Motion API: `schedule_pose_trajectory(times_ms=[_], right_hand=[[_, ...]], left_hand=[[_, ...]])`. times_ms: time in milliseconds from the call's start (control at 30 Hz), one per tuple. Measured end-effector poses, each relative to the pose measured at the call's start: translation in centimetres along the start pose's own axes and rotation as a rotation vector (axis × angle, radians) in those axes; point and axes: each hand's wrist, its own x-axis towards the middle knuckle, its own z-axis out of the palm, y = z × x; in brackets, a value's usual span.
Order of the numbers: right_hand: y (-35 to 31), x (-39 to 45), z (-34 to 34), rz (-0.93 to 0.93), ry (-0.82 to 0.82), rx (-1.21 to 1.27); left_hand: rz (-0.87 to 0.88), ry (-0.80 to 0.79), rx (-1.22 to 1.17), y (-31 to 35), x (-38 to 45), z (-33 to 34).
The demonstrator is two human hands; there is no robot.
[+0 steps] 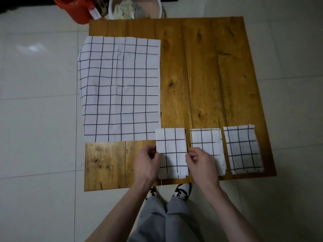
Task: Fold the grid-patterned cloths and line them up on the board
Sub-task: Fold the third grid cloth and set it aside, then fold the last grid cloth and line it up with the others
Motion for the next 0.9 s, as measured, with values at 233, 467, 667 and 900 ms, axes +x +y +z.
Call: schedule_pose_trajectory(times_ms=[233, 467, 667, 900], right_hand=[[-4.5, -4.2, -5.8, -0.087, -0.023, 0.002], [-12.9, -10.6, -11.6, -0.365, -0.004, -0.049], [-19.5, -14.3, -14.6, -0.650, 0.098, -0.110], [-26.1, -16.2, -15.7, -0.839, 0.172, -0.232]], left_hand=[[0.132, 0.074, -0.017, 4.4, -4.9, -5.1], [0.335, 0.280, 0.019, 10.0, -12.5, -11.7], [0.517, 0.551, 0.210, 13.1, -18.7, -18.6], [0.611, 0.787, 0.446, 14.3, -22.2, -25.7]])
